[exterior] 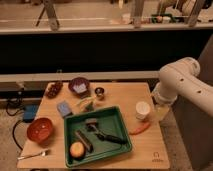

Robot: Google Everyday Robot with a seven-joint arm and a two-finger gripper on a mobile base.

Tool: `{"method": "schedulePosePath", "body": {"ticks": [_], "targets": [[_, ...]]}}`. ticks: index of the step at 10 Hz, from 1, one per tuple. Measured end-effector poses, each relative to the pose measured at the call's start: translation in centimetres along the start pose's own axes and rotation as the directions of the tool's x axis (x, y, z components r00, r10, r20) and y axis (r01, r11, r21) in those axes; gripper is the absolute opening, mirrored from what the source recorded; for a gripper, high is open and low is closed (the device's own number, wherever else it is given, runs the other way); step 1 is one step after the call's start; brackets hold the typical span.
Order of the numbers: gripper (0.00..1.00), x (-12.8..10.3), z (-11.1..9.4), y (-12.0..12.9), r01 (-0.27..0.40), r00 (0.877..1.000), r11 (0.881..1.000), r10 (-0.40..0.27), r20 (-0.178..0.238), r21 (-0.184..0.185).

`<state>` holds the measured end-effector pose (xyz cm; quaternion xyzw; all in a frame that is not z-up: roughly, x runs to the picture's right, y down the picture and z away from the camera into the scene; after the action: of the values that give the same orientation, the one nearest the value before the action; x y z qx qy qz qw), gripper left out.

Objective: Place banana in tray

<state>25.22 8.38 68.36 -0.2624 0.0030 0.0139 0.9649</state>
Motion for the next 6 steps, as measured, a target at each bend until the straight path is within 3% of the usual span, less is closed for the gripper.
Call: {"method": "schedulePosePath", "body": {"ticks": [6], "targets": [[0.80,-3.3,-0.4,-1.6,0.042,0.998,0.999,-0.043,0.044,0.018]]}}
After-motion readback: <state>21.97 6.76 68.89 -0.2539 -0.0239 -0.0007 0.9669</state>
